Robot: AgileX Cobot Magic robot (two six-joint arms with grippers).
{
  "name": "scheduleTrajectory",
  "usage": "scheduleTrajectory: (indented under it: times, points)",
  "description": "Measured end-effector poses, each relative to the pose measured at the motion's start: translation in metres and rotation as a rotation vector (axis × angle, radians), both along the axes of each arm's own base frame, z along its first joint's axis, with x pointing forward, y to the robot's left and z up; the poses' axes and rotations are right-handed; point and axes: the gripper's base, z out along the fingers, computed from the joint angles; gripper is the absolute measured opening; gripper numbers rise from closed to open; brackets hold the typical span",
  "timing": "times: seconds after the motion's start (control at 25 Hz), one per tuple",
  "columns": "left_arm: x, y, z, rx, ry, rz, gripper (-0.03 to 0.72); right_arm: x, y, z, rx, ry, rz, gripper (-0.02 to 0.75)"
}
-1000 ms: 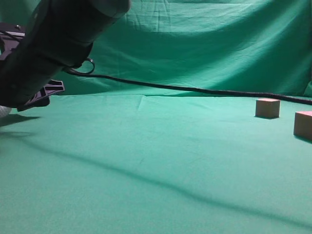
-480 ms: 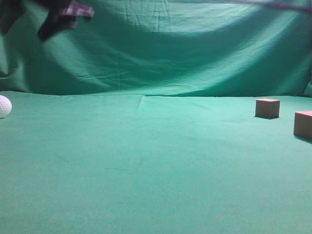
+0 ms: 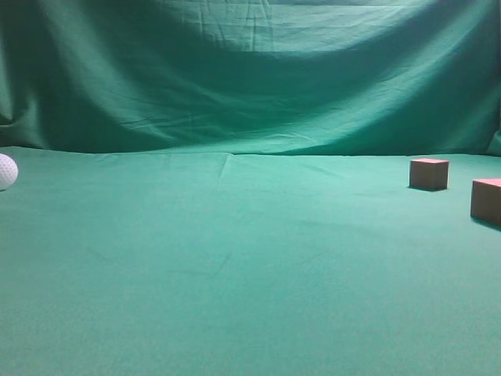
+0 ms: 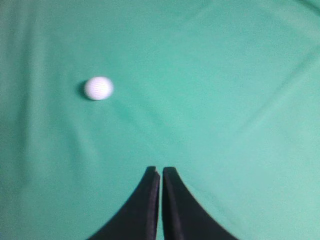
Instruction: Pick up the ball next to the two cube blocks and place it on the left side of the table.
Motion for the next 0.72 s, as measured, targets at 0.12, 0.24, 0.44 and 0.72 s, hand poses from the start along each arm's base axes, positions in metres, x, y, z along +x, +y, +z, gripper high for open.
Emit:
scheduleTrajectory:
  times: [0.12,0.24,0.44,0.72]
  points:
    - [0.000,0.000,0.000,0.000,0.000,0.000,0.000,-0.015,-0.032,0.018,-0.052,-0.044,-0.092,0.000]
    - [0.000,0.000,0.000,0.000,0.000,0.000,0.000,-0.042,-0.058,0.028,-0.091,-0.062,-0.115,0.000]
    - [0.000,0.000,0.000,0.000,0.000,0.000,0.000,-0.091,-0.097,0.009,-0.110,0.010,-0.188,0.000]
    - [0.000,0.000,0.000,0.000,0.000,0.000,0.000,-0.152,-0.144,-0.021,0.020,-0.065,-0.251,0.000]
